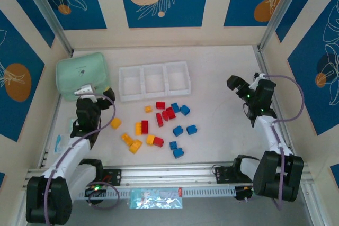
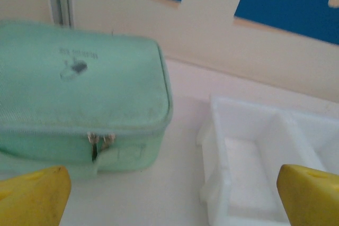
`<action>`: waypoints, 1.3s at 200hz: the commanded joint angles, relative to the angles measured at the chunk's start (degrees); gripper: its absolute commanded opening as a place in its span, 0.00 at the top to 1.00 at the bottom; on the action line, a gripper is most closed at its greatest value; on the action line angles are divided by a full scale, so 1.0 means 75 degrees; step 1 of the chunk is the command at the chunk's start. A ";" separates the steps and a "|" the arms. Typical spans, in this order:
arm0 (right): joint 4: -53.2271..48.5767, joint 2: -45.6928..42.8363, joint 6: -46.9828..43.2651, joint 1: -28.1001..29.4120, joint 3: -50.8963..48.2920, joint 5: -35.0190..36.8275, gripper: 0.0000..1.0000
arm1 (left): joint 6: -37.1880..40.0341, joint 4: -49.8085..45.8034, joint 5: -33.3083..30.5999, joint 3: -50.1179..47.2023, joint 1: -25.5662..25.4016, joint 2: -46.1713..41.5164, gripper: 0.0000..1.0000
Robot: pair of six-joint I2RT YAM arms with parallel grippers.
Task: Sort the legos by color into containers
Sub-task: Pick up the lego from the middle-left of the table.
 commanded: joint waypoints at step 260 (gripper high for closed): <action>-0.3639 0.1040 0.0178 0.6950 0.1314 0.1616 0.01 | -0.2560 -0.7797 0.0066 0.3703 -0.5391 0.2275 0.15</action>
